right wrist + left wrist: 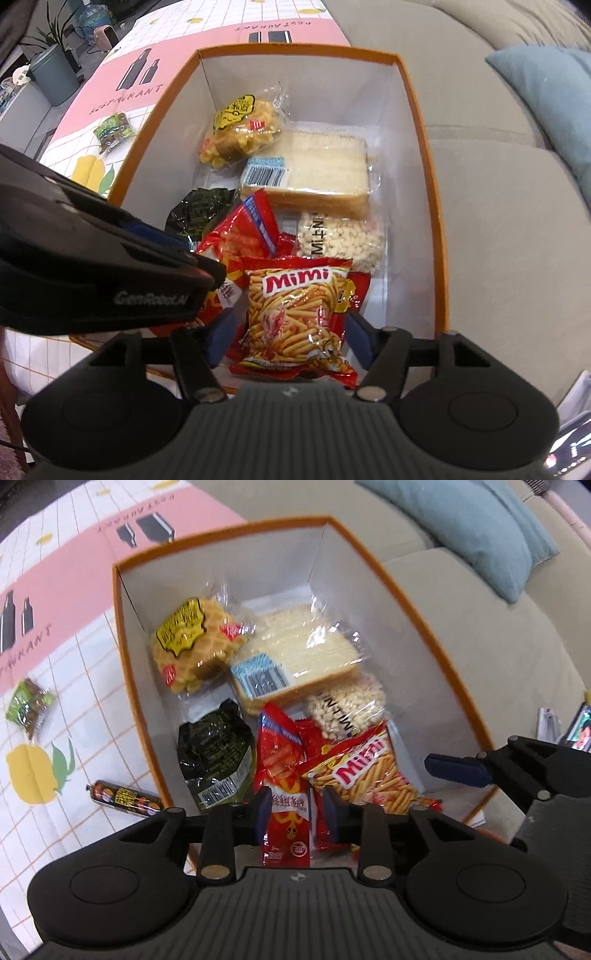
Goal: Organize snacks
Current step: 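Carry both red bags into the orange box and open both tools, then withdraw both tools from the box toward the sausage stick and seaweed pack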
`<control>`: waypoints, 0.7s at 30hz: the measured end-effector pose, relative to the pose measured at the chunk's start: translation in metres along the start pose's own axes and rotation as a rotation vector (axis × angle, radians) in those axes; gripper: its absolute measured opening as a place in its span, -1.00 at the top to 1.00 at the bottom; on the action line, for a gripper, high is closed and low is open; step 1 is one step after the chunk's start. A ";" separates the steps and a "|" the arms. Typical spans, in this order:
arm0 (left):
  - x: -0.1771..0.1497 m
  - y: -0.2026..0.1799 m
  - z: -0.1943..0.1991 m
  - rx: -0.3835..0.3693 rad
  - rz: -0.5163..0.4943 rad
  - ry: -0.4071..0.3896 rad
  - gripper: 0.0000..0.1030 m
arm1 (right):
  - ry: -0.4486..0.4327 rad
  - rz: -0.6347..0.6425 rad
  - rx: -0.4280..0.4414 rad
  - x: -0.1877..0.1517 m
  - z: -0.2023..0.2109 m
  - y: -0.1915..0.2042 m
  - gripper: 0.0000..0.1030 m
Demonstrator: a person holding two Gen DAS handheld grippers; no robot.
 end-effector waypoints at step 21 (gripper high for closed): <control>-0.066 0.035 0.130 0.227 -0.035 -0.385 0.03 | -0.418 0.012 -0.126 -0.019 0.096 0.065 -0.55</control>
Point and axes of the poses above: each gripper's, at about its wrist camera, not at the fingertips, and z roughly against the way its jaws point, y to its left, x to its top, the point moved 5 cm from there along -z, roughly the way its jaws point, and after that the axes turned 4 degrees about -z, right-handed, at the moved point
